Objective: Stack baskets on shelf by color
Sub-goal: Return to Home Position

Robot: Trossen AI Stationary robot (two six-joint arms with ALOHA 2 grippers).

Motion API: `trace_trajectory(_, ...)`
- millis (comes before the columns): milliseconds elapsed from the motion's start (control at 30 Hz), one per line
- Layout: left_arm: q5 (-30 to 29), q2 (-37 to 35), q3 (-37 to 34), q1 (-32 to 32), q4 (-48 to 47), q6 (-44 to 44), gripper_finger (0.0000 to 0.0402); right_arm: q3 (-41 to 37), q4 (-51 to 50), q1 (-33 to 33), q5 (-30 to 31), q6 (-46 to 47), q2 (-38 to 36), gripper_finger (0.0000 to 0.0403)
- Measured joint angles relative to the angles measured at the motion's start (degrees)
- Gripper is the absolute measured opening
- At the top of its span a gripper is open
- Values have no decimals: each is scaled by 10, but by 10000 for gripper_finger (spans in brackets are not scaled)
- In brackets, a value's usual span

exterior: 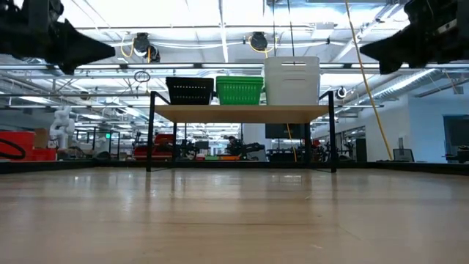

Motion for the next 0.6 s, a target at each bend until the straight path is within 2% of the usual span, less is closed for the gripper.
trace_trajectory(167,6,0,-59,4,113,53,56,-11,1,0,0,-1,4,0)
trace_trajectory(433,0,0,-47,5,110,94,56,-48,68,0,-1,-1,4,0)
trace_trajectory(600,16,0,-53,5,101,73,56,-61,80,0,-1,0,4,0)
